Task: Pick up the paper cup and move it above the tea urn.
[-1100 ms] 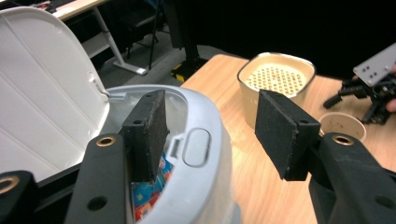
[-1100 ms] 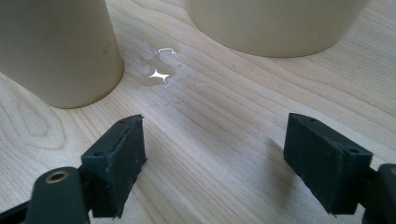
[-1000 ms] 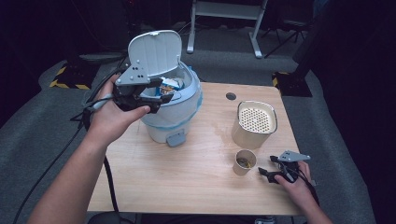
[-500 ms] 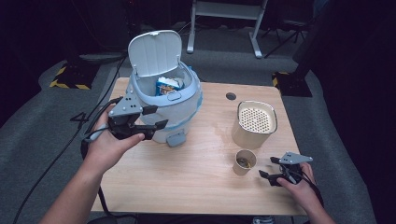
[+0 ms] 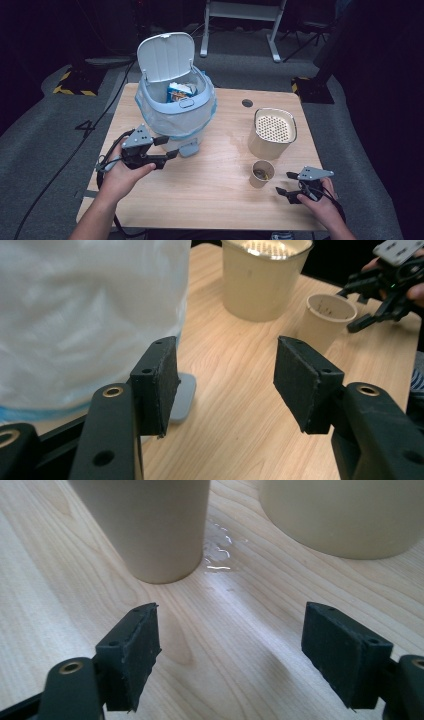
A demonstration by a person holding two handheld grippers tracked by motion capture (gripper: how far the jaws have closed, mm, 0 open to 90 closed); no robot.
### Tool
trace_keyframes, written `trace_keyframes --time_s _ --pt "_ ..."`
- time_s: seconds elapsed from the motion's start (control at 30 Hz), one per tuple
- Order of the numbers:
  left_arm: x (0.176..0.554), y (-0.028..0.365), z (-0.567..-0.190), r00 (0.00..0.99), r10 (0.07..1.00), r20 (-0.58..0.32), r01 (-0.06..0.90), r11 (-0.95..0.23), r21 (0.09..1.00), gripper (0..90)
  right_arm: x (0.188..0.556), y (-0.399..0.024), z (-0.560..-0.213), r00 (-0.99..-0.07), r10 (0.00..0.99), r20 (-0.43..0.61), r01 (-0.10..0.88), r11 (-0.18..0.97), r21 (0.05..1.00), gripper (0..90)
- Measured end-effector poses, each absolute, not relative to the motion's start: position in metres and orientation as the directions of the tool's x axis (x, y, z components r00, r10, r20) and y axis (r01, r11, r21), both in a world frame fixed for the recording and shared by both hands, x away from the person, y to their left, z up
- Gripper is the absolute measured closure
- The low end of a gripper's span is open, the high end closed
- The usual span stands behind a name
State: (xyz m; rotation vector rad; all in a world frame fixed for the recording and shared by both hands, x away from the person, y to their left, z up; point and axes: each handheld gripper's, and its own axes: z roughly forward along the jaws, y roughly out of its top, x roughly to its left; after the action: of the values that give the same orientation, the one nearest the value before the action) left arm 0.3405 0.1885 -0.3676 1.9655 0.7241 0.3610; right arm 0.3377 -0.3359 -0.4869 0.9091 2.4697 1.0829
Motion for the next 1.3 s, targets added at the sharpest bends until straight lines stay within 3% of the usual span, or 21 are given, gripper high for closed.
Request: trace_keyframes --time_s 0.27,0.63,1.3 --pt "0.344 0.188 -0.408 0.778 0.623 -0.081 0.375 -0.357 0.856 44.5 0.333 -0.332 -0.485 -0.771 0.636 0.002 0.423 0.510 0.749 17.1" --pt "0.350 0.184 -0.454 0.771 0.627 -0.115 0.432 -0.382 0.817 44.6 0.327 -0.326 -0.485 -0.780 0.626 0.001 0.395 0.491 0.776 17.0" --pt "0.357 0.185 -0.496 0.711 0.698 -0.086 0.544 -0.467 0.697 39.6 0.325 -0.318 -0.481 -0.783 0.622 0.025 0.393 0.463 0.794 17.0"
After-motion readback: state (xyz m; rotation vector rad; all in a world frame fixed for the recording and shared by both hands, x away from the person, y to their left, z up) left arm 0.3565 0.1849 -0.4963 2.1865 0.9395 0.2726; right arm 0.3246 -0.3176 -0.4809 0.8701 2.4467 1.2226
